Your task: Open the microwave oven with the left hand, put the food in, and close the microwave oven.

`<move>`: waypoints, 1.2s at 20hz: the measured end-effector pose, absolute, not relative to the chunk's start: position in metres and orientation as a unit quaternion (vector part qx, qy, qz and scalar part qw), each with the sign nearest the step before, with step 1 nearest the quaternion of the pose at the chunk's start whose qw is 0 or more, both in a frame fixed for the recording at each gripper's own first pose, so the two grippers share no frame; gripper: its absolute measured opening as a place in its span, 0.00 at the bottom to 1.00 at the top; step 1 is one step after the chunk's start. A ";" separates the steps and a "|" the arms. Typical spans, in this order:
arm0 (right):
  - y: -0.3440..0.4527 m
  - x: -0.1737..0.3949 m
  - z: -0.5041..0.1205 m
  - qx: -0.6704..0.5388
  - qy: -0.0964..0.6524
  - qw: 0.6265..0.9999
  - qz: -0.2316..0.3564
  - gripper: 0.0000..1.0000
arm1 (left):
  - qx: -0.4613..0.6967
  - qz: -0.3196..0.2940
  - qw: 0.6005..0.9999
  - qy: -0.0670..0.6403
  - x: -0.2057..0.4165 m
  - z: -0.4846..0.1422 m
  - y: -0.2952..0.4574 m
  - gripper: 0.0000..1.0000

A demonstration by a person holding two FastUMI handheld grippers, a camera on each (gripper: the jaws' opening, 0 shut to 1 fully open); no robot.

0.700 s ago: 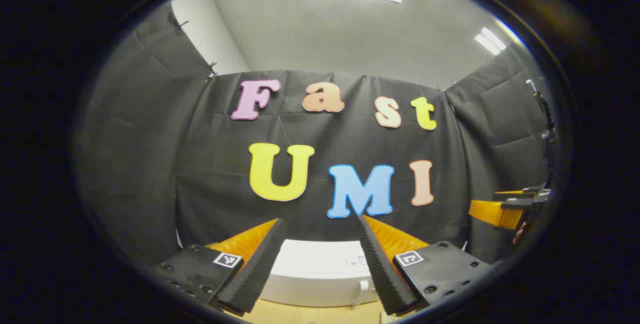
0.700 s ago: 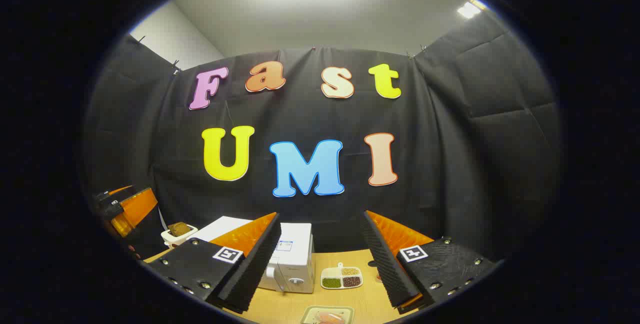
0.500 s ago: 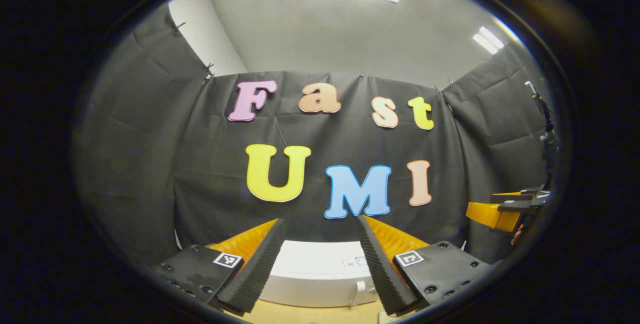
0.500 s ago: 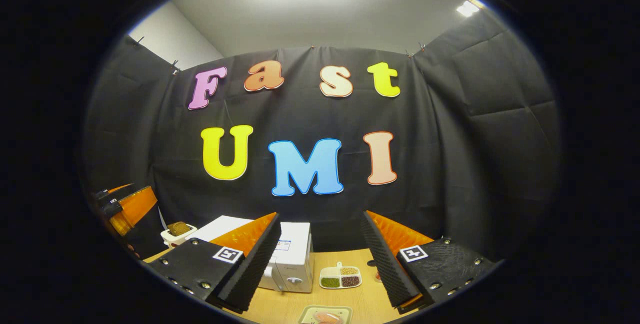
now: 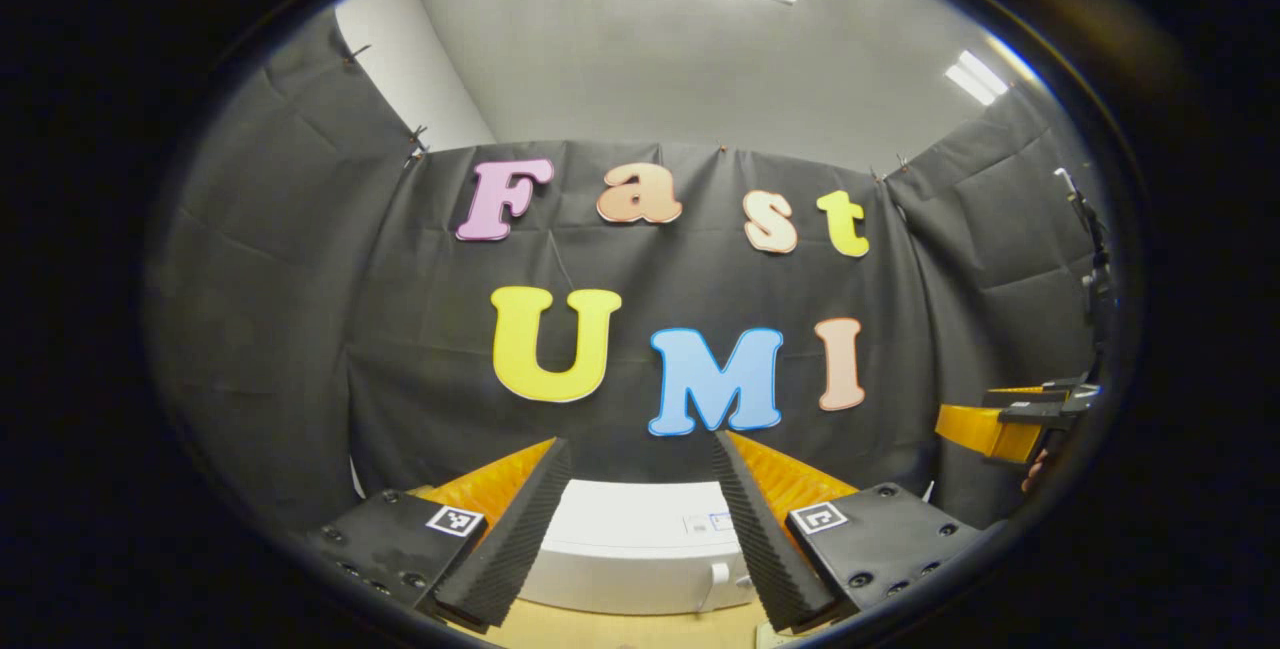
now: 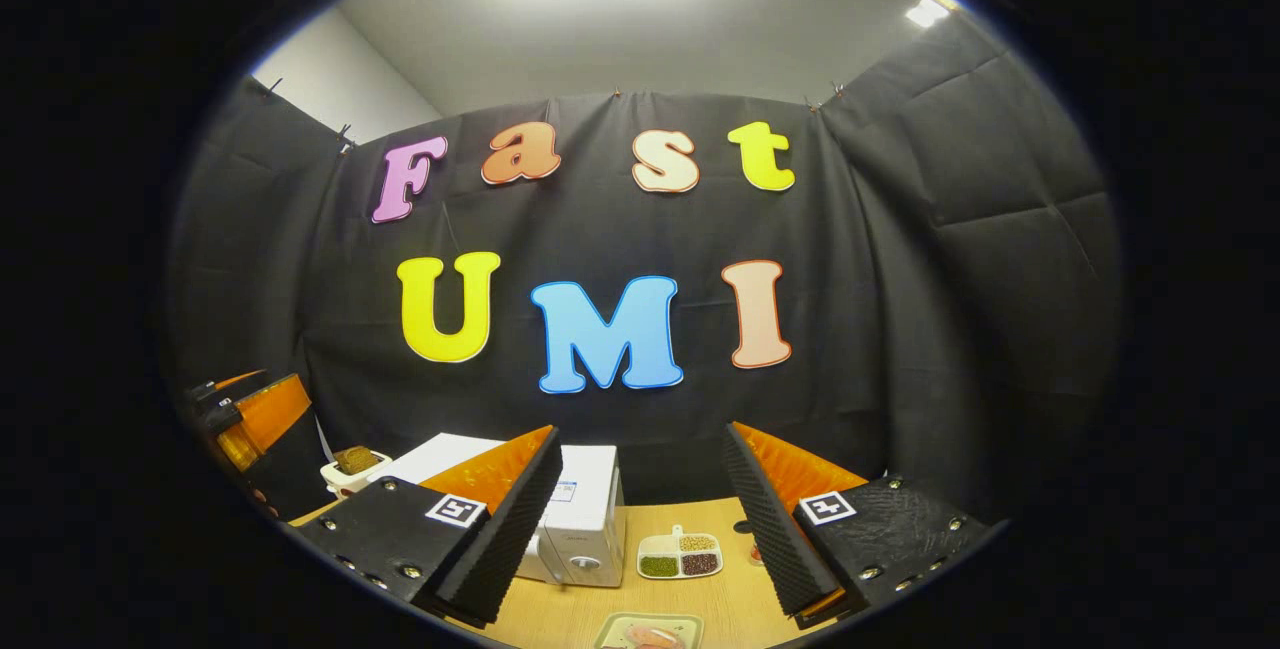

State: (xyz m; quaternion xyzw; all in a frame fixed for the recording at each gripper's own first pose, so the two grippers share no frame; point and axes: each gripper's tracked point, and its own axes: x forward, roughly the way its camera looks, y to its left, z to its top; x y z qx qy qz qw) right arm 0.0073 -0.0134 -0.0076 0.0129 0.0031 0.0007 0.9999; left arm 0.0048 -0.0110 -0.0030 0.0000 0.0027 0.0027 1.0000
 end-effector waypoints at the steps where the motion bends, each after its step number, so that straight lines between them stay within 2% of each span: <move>1: -0.014 0.008 -0.009 0.015 0.005 1.000 0.000 0.98 | 0.000 0.003 1.000 0.003 0.005 -0.004 -0.012 0.93; 5: -0.015 0.010 -0.015 0.021 0.010 1.000 -0.002 0.98 | 0.003 0.000 1.000 0.005 0.010 -0.016 -0.016 0.93; 12: -0.033 0.006 -0.033 0.004 0.027 1.000 -0.014 0.98 | -0.018 -0.034 0.998 0.043 0.027 -0.083 -0.051 0.96; 20: -0.061 -0.007 -0.066 0.013 0.069 0.997 -0.041 0.98 | -0.013 -0.065 0.996 0.067 0.054 -0.176 -0.100 0.94; 23: -0.070 -0.011 -0.071 -0.006 0.073 0.996 -0.042 0.98 | -0.012 -0.076 0.993 0.088 0.065 -0.218 -0.111 0.96; 24: -0.073 -0.012 -0.073 -0.008 0.074 0.996 -0.042 0.98 | -0.003 -0.078 0.993 0.090 0.068 -0.231 -0.113 0.94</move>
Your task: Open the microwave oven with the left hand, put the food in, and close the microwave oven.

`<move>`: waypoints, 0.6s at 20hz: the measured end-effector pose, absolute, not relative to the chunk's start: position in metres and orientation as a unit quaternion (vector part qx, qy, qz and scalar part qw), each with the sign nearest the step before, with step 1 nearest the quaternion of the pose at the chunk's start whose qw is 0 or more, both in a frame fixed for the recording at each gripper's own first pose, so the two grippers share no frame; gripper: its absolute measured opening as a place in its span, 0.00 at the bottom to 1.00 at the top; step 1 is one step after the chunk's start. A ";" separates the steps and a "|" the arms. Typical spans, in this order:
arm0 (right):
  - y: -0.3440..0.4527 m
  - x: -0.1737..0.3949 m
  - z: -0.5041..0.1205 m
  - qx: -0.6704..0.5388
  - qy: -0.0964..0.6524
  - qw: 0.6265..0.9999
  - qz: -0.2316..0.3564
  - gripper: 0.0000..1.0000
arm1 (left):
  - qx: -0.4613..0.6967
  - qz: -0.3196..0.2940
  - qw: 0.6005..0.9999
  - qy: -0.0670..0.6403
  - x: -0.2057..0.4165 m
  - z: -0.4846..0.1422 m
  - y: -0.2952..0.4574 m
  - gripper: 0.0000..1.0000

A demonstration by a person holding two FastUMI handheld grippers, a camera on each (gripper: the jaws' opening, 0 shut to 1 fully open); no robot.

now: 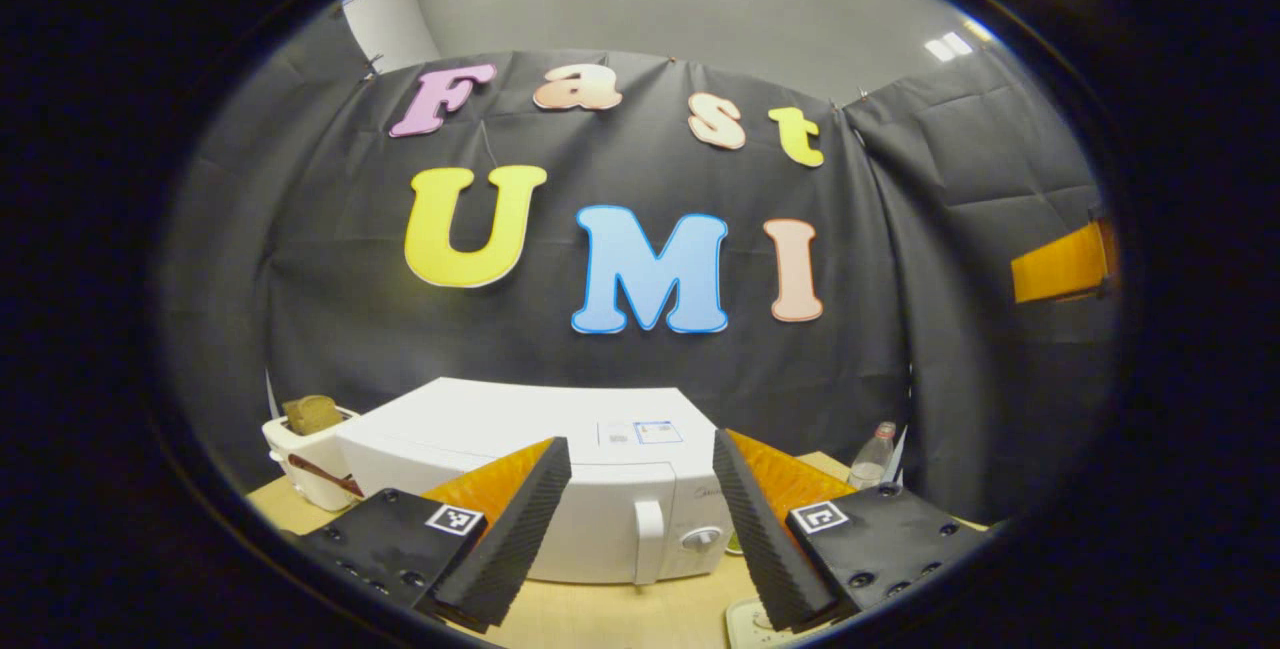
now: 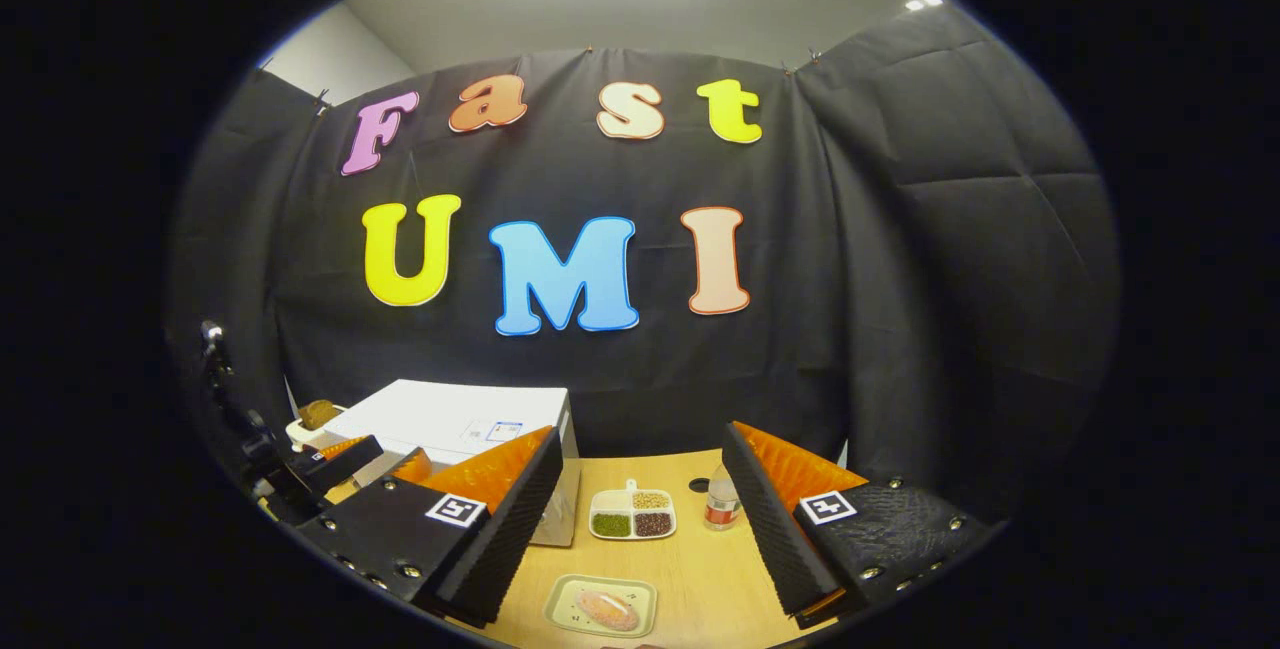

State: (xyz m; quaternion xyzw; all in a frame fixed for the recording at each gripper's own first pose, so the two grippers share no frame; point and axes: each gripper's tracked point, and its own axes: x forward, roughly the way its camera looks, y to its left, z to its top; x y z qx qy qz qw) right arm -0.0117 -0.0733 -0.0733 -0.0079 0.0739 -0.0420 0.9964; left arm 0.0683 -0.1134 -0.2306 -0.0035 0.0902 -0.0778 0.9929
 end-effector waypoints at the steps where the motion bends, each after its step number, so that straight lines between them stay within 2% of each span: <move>1: -0.077 -0.012 -0.077 -0.007 0.078 0.996 -0.042 0.98 | 0.005 -0.081 0.992 0.093 0.071 -0.243 -0.117 0.93; 4: -0.088 -0.013 -0.097 -0.009 0.102 0.994 -0.048 0.98 | 0.026 -0.074 0.989 0.129 0.079 -0.296 -0.122 0.99; 7: -0.095 -0.013 -0.108 0.001 0.117 0.992 -0.049 0.98 | 0.020 -0.062 0.986 0.154 0.087 -0.330 -0.127 0.93; 12: -0.106 -0.007 -0.121 0.006 0.130 0.990 -0.054 0.98 | 0.024 -0.055 0.982 0.182 0.104 -0.372 -0.130 0.94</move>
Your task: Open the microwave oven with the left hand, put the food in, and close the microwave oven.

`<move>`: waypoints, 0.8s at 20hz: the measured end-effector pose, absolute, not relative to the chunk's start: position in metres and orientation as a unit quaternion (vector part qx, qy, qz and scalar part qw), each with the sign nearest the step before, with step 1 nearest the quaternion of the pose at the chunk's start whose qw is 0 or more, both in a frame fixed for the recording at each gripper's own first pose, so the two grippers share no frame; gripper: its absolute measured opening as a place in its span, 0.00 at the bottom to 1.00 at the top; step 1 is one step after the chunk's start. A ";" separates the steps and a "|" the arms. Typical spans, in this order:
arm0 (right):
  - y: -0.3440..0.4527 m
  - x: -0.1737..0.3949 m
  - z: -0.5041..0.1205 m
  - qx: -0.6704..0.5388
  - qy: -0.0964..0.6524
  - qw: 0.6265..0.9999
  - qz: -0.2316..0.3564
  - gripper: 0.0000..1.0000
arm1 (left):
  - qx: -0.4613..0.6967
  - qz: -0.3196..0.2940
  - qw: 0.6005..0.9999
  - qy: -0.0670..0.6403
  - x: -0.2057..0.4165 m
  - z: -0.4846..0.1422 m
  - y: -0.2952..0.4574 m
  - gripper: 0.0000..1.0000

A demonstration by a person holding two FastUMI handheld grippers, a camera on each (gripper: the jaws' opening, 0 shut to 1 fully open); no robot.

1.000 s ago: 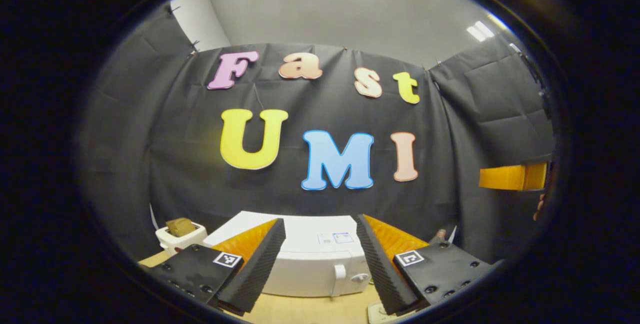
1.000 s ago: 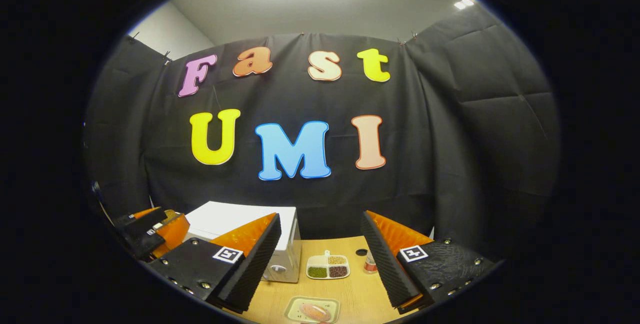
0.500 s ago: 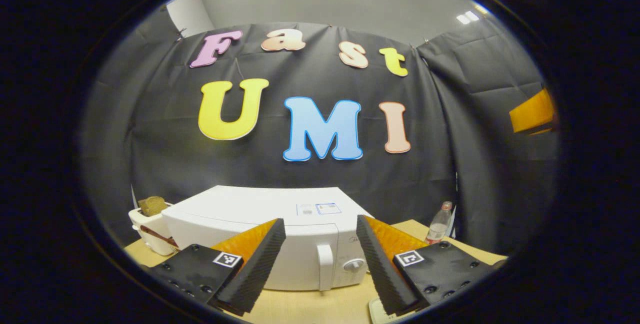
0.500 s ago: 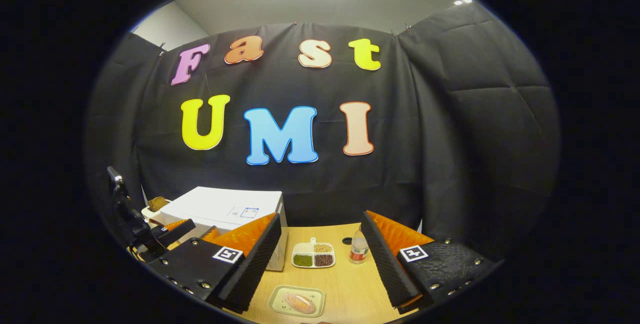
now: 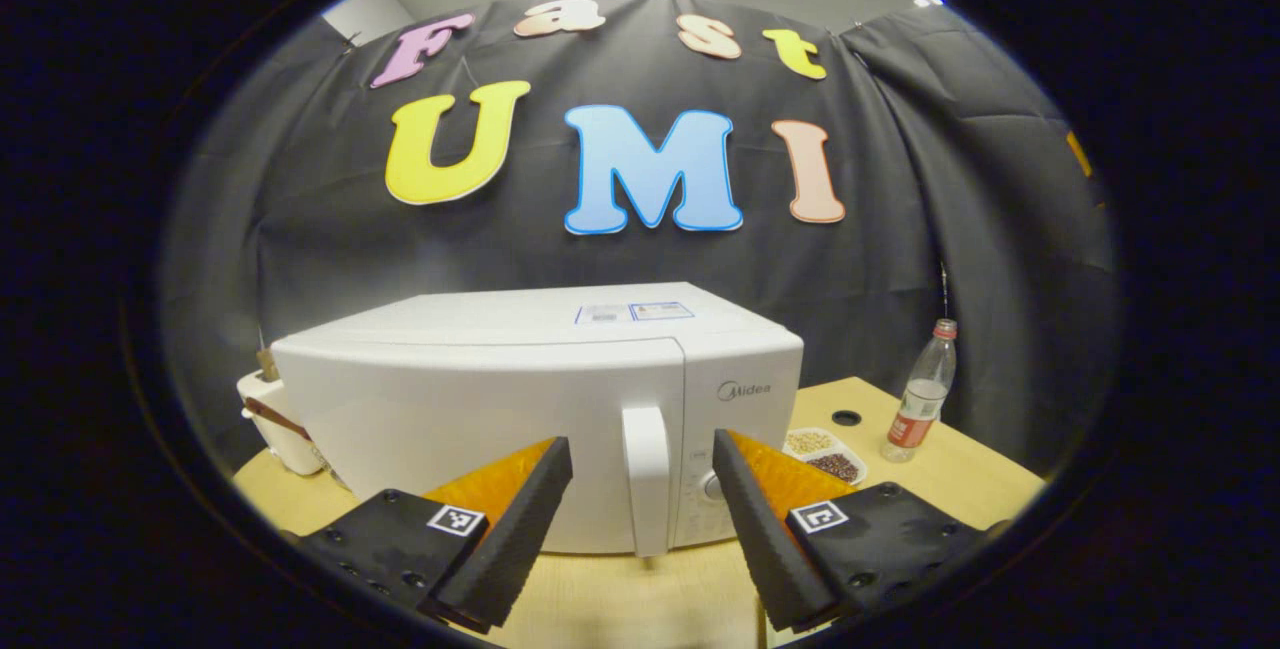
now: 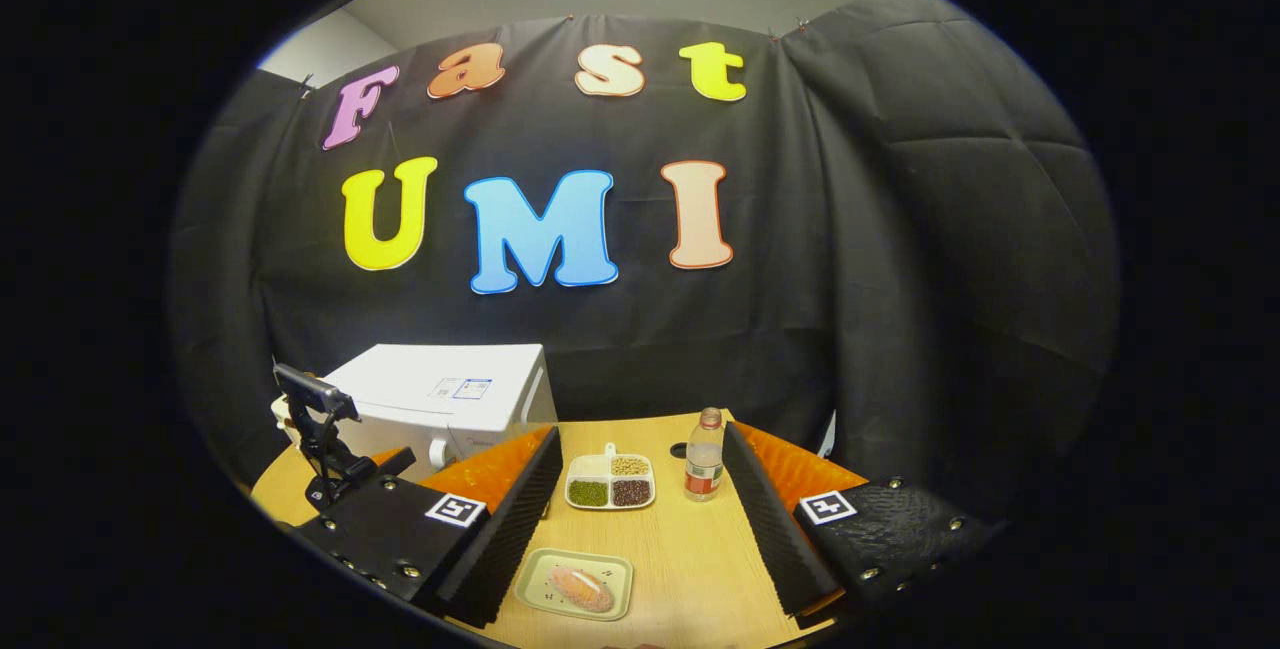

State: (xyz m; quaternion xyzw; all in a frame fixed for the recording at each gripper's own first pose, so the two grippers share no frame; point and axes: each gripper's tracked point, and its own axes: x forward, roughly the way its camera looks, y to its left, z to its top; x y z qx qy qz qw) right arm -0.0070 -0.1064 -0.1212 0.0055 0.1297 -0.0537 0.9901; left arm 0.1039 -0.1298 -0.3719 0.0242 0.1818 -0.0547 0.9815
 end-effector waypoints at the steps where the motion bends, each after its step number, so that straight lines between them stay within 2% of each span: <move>1: -0.107 -0.006 -0.122 0.008 0.130 0.990 -0.054 0.98 | 0.022 -0.051 0.981 0.184 0.108 -0.377 -0.129 0.95; 3: -0.110 -0.003 -0.126 0.010 0.132 0.990 -0.057 0.98 | 0.018 -0.044 0.980 0.195 0.112 -0.385 -0.126 0.94; 5: -0.111 -0.001 -0.130 0.013 0.135 0.989 -0.059 0.98 | 0.013 -0.053 0.977 0.206 0.113 -0.393 -0.129 0.82; 8: -0.110 0.000 -0.136 0.019 0.141 0.988 -0.058 0.98 | 0.043 -0.058 0.975 0.211 0.113 -0.393 -0.135 0.33; 9: -0.109 0.001 -0.135 0.020 0.141 0.988 -0.058 0.98 | 0.033 -0.058 0.974 0.215 0.113 -0.392 -0.134 0.32; 10: -0.108 0.002 -0.136 0.020 0.140 0.988 -0.058 0.98 | 0.020 -0.061 0.973 0.220 0.113 -0.395 -0.133 0.27; 14: -0.104 0.002 -0.140 0.018 0.144 0.988 -0.055 0.98 | 0.001 -0.085 0.969 0.231 0.112 -0.392 -0.134 0.14; 16: -0.101 0.002 -0.140 0.018 0.143 0.988 -0.052 0.98 | 0.000 -0.094 0.967 0.237 0.112 -0.391 -0.135 0.12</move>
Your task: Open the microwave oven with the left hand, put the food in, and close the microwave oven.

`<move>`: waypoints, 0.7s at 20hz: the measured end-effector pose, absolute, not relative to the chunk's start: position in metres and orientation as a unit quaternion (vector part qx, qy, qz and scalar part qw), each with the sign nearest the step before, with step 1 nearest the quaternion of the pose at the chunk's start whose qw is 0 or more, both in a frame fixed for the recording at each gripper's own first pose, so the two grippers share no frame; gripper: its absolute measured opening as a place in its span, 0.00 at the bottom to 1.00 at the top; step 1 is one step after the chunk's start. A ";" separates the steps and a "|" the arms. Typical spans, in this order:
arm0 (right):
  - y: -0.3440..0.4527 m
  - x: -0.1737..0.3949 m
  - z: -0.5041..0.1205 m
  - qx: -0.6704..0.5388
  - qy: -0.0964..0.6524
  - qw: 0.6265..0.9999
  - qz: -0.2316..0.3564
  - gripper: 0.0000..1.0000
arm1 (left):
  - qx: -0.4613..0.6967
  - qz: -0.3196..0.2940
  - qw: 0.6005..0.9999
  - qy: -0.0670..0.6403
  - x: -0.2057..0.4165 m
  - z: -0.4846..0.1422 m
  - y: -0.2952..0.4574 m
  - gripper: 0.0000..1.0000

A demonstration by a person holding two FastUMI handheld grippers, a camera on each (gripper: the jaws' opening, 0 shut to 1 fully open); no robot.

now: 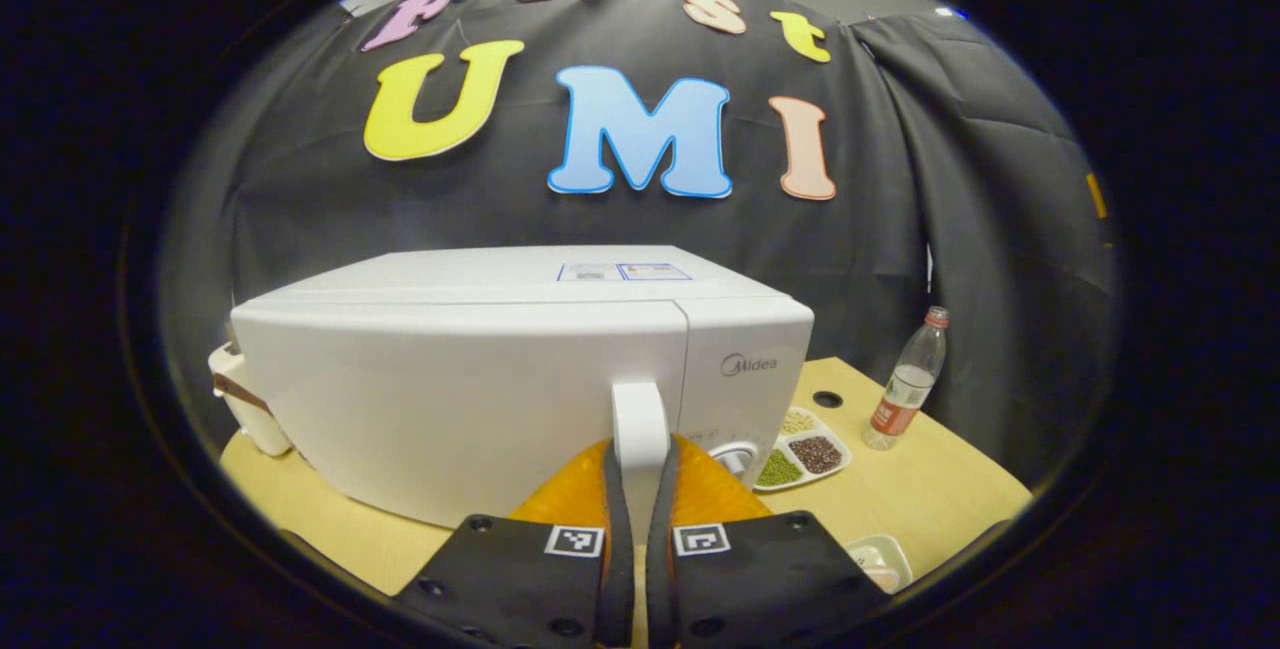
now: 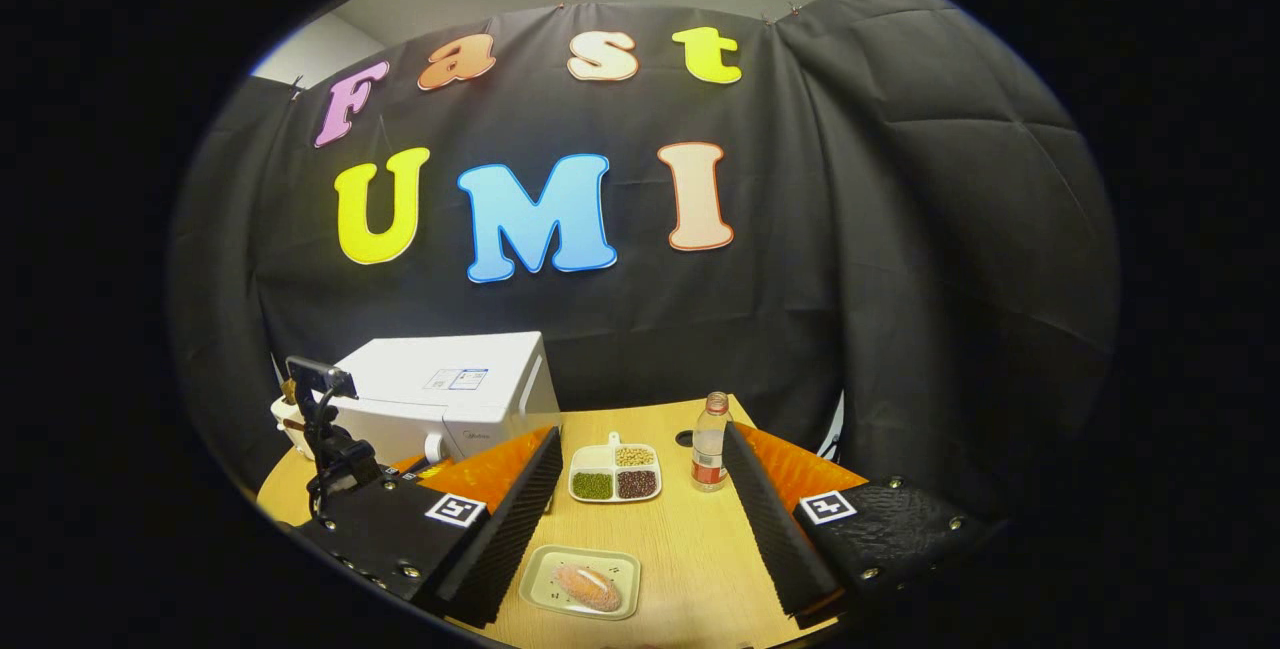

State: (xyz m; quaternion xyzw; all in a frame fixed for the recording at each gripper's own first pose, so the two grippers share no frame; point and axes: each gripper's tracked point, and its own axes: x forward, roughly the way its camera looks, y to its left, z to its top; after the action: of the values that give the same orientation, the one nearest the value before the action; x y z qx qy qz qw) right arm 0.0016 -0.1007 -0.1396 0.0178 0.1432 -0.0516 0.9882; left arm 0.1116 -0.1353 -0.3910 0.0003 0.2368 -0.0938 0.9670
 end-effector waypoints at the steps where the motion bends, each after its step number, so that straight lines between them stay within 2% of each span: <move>1: -0.098 0.002 -0.138 0.018 0.142 0.988 -0.050 0.98 | -0.001 -0.096 0.966 0.238 0.110 -0.390 -0.135 0.11; 14: -0.082 0.002 -0.144 0.022 0.148 0.988 -0.044 0.98 | -0.023 -0.120 0.957 0.264 0.107 -0.389 -0.137 0.10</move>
State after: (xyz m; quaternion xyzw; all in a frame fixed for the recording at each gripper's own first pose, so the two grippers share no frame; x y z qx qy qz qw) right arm 0.0024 -0.0822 -0.1439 0.0216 0.1476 -0.0438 0.9878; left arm 0.1070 -0.1371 -0.3889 -0.0229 0.2639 -0.1197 0.9568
